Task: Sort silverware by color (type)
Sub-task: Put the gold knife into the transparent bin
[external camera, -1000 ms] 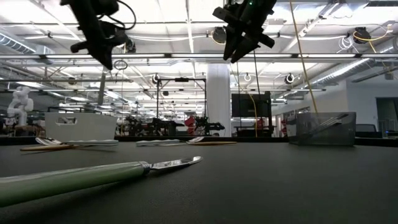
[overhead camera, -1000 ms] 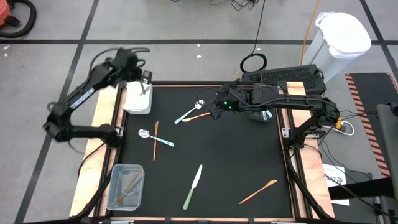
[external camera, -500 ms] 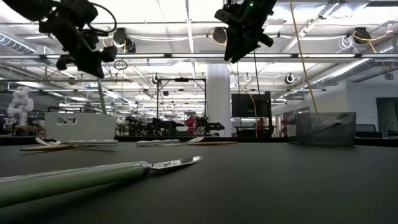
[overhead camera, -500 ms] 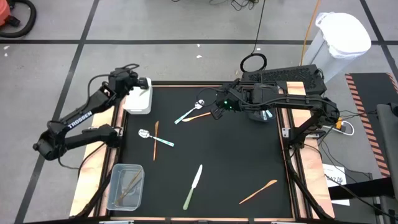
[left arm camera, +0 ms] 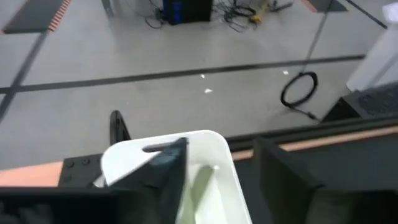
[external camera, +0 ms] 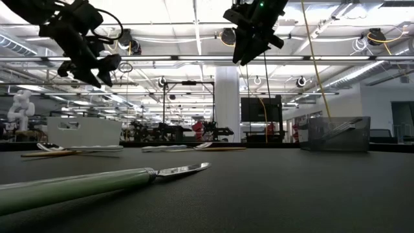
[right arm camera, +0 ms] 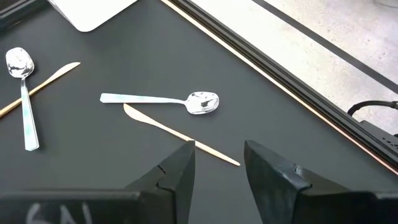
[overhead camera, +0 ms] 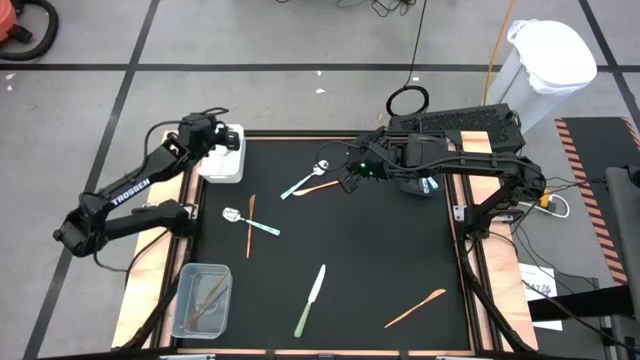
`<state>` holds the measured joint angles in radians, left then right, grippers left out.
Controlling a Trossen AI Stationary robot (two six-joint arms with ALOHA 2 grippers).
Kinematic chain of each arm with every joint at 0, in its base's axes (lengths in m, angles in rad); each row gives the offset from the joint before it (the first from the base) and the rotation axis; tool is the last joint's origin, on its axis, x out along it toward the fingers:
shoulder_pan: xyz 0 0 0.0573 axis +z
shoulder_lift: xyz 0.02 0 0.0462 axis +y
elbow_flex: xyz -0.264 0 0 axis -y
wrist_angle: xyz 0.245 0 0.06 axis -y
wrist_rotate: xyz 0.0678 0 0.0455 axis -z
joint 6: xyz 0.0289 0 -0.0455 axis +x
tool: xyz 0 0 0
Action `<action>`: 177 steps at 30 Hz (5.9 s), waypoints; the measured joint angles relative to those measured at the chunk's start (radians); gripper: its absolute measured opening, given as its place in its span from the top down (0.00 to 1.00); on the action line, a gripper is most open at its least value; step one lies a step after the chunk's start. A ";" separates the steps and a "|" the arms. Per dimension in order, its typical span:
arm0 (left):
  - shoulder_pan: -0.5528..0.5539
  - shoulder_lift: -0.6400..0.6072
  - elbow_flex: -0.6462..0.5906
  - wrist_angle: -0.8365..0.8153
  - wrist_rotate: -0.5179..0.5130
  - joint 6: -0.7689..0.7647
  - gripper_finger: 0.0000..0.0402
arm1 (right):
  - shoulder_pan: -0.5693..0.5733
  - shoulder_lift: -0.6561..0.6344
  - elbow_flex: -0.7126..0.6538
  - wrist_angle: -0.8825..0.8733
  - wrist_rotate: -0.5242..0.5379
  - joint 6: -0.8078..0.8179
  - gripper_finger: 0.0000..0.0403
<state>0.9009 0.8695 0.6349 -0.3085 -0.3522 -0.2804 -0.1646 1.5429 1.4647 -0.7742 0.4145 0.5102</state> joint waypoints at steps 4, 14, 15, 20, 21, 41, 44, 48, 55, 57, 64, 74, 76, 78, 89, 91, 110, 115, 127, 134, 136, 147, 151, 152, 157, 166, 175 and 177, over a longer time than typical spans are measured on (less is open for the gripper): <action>0.000 -0.011 0.066 -0.048 0.074 0.008 0.38 | 0.000 0.000 0.000 -0.001 -0.001 0.013 0.64; -0.049 -0.016 0.188 -0.102 0.430 0.027 0.33 | 0.018 0.000 0.000 -0.170 -0.244 0.119 0.64; -0.063 -0.016 0.175 -0.092 0.453 0.025 0.33 | 0.030 0.000 0.000 -0.221 -0.265 0.138 0.64; -0.152 -0.014 0.096 -0.035 0.469 -0.023 0.33 | 0.113 0.000 0.000 -0.471 -0.290 0.240 0.64; -0.170 -0.014 0.081 -0.015 0.469 -0.032 0.33 | 0.133 0.000 0.000 -0.534 -0.289 0.262 0.64; -0.292 0.073 -0.023 0.242 0.453 -0.021 0.33 | 0.634 0.001 -0.019 -0.631 -0.447 0.584 0.64; -0.300 0.064 -0.023 0.249 0.485 -0.002 0.33 | 0.665 0.001 -0.019 -0.523 -0.441 0.659 0.64; -0.329 0.048 -0.006 0.250 0.536 -0.019 0.33 | 0.671 0.004 -0.019 -0.391 -0.387 0.670 0.64; -0.459 0.047 0.002 0.236 0.537 -0.119 0.33 | 0.616 0.044 -0.019 -0.283 -0.346 0.580 0.64; -0.508 0.047 0.002 0.236 0.530 -0.101 0.33 | 0.612 0.073 -0.019 -0.299 -0.410 0.549 0.64; -0.625 0.046 0.002 0.206 0.413 -0.054 0.33 | 0.780 0.247 -0.021 -0.369 -0.642 0.326 0.64; -0.653 0.047 0.002 0.125 0.355 -0.021 0.33 | 0.902 0.390 -0.019 -0.291 -0.668 0.230 0.66; -0.653 0.044 0.002 0.110 0.354 -0.019 0.33 | 0.920 0.414 -0.019 -0.262 -0.673 0.227 0.68; -0.653 0.038 0.002 0.093 0.342 -0.016 0.33 | 0.934 0.440 -0.019 -0.241 -0.676 0.225 0.71; -0.653 -0.022 0.002 0.012 0.289 0.052 0.33 | 0.937 0.511 -0.017 -0.211 -0.674 0.274 0.81; -0.652 -0.042 0.002 -0.006 0.272 0.054 0.33 | 0.936 0.511 -0.017 -0.210 -0.656 0.289 0.83; -0.768 -0.180 0.002 -0.109 0.266 -0.090 0.33 | 0.895 0.514 0.041 -0.214 -0.548 0.408 1.00; -0.870 -0.153 0.002 -0.030 0.352 -0.106 0.33 | 0.887 0.515 0.111 -0.220 -0.422 0.531 1.00; -1.084 0.003 0.002 0.159 0.355 0.013 0.33 | 0.843 0.513 0.285 -0.229 0.000 0.907 1.00; -1.091 0.032 0.002 0.160 0.352 0.057 0.33 | 0.765 0.509 0.386 -0.323 -0.070 0.914 1.00; -1.091 0.032 0.002 0.162 0.351 0.082 0.33 | 0.750 0.509 0.391 -0.380 -0.210 0.894 0.98; -1.091 0.053 0.002 0.168 0.347 0.116 0.33 | 0.765 0.511 0.331 -0.556 -0.480 0.594 0.63; -1.091 0.054 0.002 0.172 0.316 0.042 0.33 | 0.796 0.511 0.258 -0.464 -0.520 0.416 0.54; -1.091 0.053 0.002 0.175 0.297 0.019 0.33 | 0.809 0.511 0.232 -0.426 -0.520 0.397 0.53; -1.094 0.053 0.002 0.175 0.222 -0.103 0.33 | 0.878 0.439 0.083 -0.241 -0.498 0.426 0.58; -1.119 0.061 0.002 0.211 0.057 -0.210 0.33 | 0.930 0.231 -0.213 -0.084 -0.416 0.504 0.67; -1.132 0.113 0.001 0.220 0.003 -0.312 0.33 | 0.961 0.184 -0.388 0.119 -0.467 0.491 0.72; -1.133 0.131 0.001 0.228 -0.001 -0.321 0.33 | 0.965 0.189 -0.398 0.120 -0.465 0.475 0.74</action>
<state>-0.2319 1.0006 0.6357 -0.0807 -0.3534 -0.6014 0.7999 1.7315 1.0669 -0.6539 -0.0504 0.9852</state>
